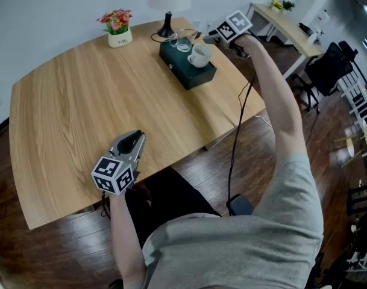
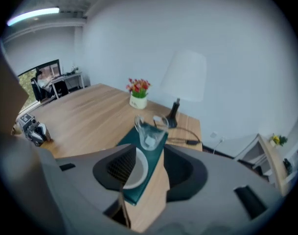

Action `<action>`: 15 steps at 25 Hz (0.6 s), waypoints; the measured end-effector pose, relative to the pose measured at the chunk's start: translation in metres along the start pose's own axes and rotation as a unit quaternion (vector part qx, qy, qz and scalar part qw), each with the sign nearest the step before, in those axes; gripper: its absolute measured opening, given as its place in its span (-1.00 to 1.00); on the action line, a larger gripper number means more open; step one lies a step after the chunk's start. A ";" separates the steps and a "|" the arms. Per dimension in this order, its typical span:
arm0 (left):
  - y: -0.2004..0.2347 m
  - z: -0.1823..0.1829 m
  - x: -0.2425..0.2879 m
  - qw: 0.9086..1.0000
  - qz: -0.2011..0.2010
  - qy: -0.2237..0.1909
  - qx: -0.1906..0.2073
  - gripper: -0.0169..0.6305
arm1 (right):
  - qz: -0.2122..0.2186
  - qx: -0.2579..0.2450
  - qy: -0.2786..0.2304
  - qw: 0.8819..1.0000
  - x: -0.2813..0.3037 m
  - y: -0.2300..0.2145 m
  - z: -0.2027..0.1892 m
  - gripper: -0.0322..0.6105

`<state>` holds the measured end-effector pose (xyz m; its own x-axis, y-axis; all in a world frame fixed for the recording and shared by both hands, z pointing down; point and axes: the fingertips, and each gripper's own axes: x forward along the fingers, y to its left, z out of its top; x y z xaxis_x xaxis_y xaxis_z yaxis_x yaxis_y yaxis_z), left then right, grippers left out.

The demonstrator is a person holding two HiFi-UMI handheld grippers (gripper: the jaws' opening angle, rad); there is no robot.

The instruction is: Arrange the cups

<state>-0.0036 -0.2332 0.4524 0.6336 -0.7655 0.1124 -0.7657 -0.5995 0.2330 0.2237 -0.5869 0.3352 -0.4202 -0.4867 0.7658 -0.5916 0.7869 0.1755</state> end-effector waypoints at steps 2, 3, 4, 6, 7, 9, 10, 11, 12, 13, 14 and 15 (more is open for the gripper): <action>0.000 -0.001 0.003 1.000 -0.002 0.000 0.002 -0.79 | 0.017 -0.026 -0.099 0.995 -0.032 0.028 0.035 -0.34; 0.000 -0.001 0.004 1.000 -0.004 0.001 0.003 -0.79 | 0.036 -0.036 -0.161 0.986 -0.055 0.051 0.052 -0.45; -0.001 -0.001 0.005 1.000 -0.008 0.002 0.004 -0.79 | 0.058 -0.044 -0.225 0.972 -0.079 0.078 0.066 -0.46; -0.003 0.000 0.006 1.000 -0.015 0.004 0.006 -0.79 | 0.106 -0.057 -0.342 0.932 -0.127 0.144 0.081 -0.49; -0.004 0.000 0.006 1.000 -0.016 0.004 0.005 -0.79 | 0.135 -0.065 -0.389 0.909 -0.145 0.181 0.084 -0.60; -0.003 0.001 0.004 1.000 -0.010 -0.001 0.001 -0.79 | 0.187 -0.086 -0.444 0.872 -0.159 0.256 0.078 -0.63; -0.002 0.003 0.003 1.000 -0.010 -0.006 -0.002 -0.79 | 0.206 -0.099 -0.455 0.860 -0.158 0.291 0.069 -0.63; -0.003 0.005 0.000 1.000 -0.013 -0.015 -0.006 -0.79 | 0.220 -0.109 -0.461 0.853 -0.153 0.323 0.056 -0.63; -0.005 0.010 -0.004 0.999 -0.019 -0.031 -0.011 -0.83 | 0.231 -0.114 -0.464 0.848 -0.146 0.351 0.041 -0.63; -0.008 0.018 -0.011 0.998 -0.026 -0.053 -0.017 -0.91 | 0.240 -0.115 -0.468 0.843 -0.141 0.375 0.024 -0.63; -0.013 0.025 -0.020 0.996 -0.030 -0.075 -0.022 -0.93 | 0.244 -0.113 -0.474 0.839 -0.137 0.394 0.009 -0.63; -0.019 0.032 -0.030 0.995 -0.033 -0.093 -0.024 -0.94 | 0.244 -0.108 -0.481 0.835 -0.134 0.407 -0.006 -0.63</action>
<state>-0.0121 -0.2065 0.4141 0.6471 -0.7577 -0.0853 -0.7141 -0.6414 0.2806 0.0430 -0.1993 0.3078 -0.9947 -0.0870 -0.0542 -0.0952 0.9800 0.1746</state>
